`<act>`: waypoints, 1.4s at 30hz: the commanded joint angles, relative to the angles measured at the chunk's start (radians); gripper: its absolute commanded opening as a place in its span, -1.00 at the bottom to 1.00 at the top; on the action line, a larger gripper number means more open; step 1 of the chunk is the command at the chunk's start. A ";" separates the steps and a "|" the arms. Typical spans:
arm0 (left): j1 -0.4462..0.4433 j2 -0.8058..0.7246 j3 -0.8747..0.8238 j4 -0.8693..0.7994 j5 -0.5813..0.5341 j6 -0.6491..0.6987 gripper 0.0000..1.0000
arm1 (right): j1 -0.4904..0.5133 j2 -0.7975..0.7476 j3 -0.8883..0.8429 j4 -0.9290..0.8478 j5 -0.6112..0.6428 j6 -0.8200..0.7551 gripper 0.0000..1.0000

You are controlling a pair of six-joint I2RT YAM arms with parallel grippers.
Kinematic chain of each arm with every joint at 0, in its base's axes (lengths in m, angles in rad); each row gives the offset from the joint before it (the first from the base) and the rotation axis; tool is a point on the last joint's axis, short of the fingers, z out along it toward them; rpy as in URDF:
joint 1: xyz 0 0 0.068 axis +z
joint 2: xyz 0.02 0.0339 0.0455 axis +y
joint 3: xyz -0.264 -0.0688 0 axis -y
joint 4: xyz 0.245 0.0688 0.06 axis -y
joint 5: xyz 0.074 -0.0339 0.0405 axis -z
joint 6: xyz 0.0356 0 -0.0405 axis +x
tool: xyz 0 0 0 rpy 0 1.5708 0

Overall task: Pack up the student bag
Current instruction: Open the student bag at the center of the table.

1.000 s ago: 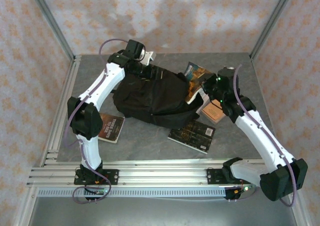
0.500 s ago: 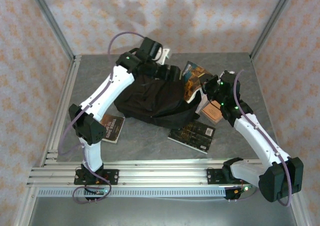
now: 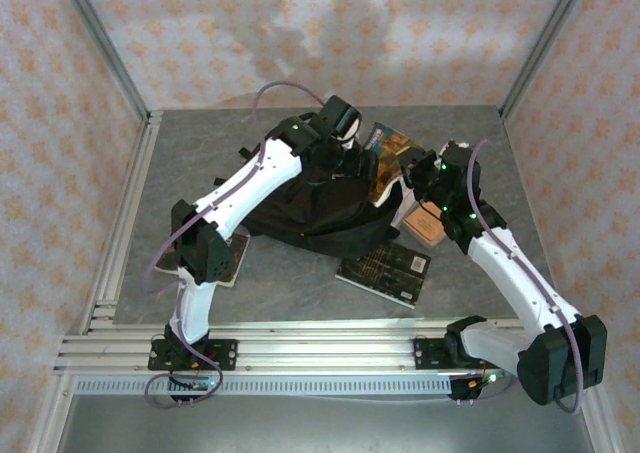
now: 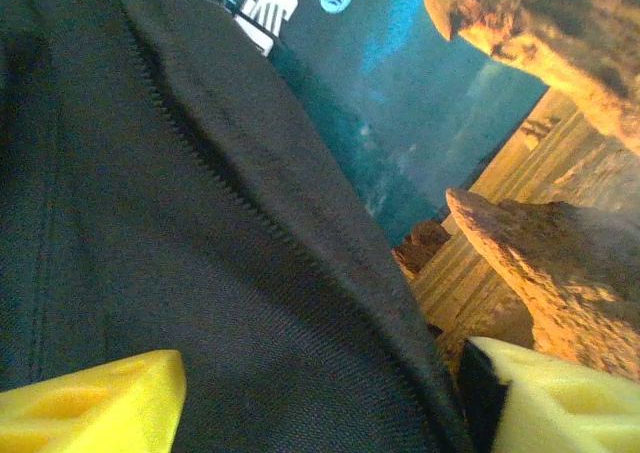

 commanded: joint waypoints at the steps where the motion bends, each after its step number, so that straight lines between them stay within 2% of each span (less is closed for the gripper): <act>1: -0.017 0.001 0.019 -0.002 -0.024 -0.024 0.26 | 0.000 -0.042 0.015 0.079 -0.035 -0.001 -1.00; 3: -0.022 0.005 0.026 0.003 -0.022 -0.024 -0.01 | 0.000 -0.045 0.015 0.073 -0.031 -0.007 -1.00; 6: -0.025 0.005 0.025 0.000 -0.006 -0.024 -0.67 | 0.000 -0.053 0.024 0.041 -0.015 -0.030 -1.00; 8: -0.026 0.001 0.029 -0.011 -0.001 -0.018 -0.98 | 0.000 -0.060 0.026 0.029 -0.008 -0.040 -1.00; 11: -0.013 -0.017 0.059 -0.057 -0.030 0.021 -1.00 | -0.001 -0.071 0.036 -0.017 0.003 -0.069 -1.00; 17: 0.073 -0.110 0.085 -0.118 -0.029 0.146 -1.00 | 0.000 -0.107 0.087 -0.250 0.061 -0.202 -1.00; 23: 0.149 -0.199 0.057 -0.129 0.011 0.210 -1.00 | -0.001 -0.144 0.047 -0.278 -0.008 -0.202 -1.00; 28: 0.160 -0.210 0.066 -0.141 0.042 0.255 -1.00 | 0.000 -0.123 -0.005 -0.194 -0.102 -0.118 -1.00; 35: 0.162 -0.205 0.091 -0.151 0.076 0.277 -1.00 | -0.001 -0.047 -0.066 0.054 -0.209 0.065 -1.00; 42: 0.173 -0.191 0.146 -0.160 0.094 0.289 -1.00 | 0.012 0.021 -0.097 0.208 -0.244 0.162 -1.00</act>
